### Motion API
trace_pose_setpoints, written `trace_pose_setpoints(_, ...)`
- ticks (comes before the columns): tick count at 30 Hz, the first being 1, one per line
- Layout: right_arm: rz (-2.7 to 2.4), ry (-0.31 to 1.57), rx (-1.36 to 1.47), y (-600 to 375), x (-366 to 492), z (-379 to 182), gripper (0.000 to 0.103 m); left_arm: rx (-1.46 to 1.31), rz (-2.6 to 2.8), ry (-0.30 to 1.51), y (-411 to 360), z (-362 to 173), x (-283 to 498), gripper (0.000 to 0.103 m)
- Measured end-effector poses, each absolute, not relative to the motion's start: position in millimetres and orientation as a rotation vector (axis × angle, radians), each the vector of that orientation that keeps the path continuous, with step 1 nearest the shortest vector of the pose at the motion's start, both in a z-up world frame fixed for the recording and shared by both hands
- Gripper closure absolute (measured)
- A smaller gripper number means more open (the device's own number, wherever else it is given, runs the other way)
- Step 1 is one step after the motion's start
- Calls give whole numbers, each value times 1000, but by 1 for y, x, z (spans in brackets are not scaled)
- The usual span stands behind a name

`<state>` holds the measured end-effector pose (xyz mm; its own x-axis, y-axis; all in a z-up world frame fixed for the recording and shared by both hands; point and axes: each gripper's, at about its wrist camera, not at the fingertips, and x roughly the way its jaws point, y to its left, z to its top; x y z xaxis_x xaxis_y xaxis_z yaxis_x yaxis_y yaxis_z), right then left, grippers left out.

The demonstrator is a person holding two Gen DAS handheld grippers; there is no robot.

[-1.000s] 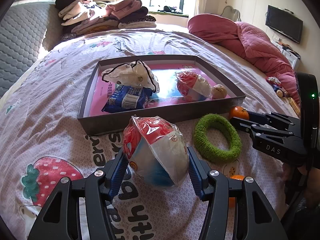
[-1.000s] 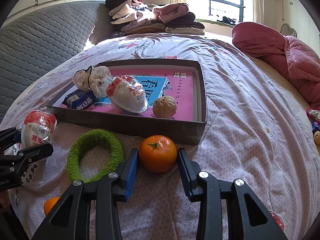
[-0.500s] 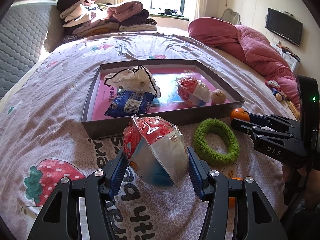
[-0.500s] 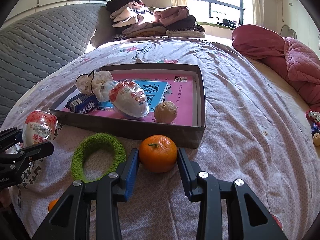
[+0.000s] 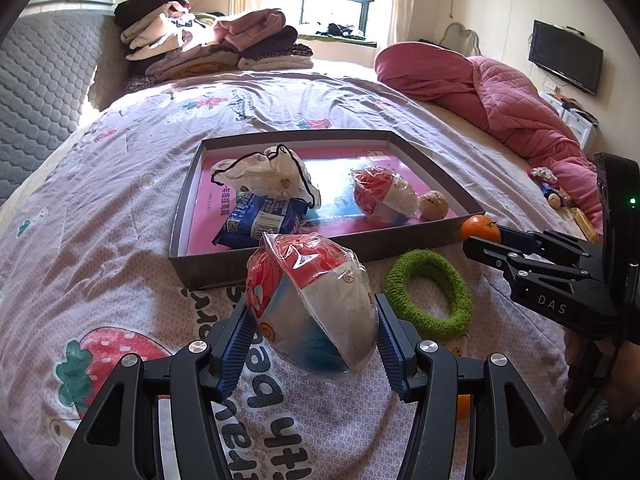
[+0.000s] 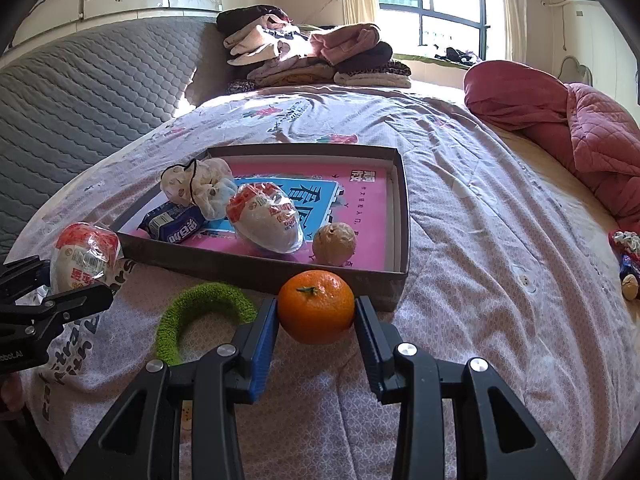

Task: Organize objects
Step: 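Lift egg with left tool while right tool lifts orange toward tray, then carry egg over tray with left tool while right tool carries orange there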

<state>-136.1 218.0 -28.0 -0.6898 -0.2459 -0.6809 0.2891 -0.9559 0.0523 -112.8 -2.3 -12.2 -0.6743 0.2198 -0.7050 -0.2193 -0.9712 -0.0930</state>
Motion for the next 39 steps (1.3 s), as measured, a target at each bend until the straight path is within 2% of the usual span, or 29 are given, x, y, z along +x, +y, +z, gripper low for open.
trace_pose_setpoints(25, -2703, 112, 902, 216, -154, 19, 64, -1043, 2734, 40, -16, 22, -140, 44)
trace_pose_setpoints(39, -2713, 152, 884, 214, -168, 24, 64, -1022, 2757, 88, -14, 27, -163, 44)
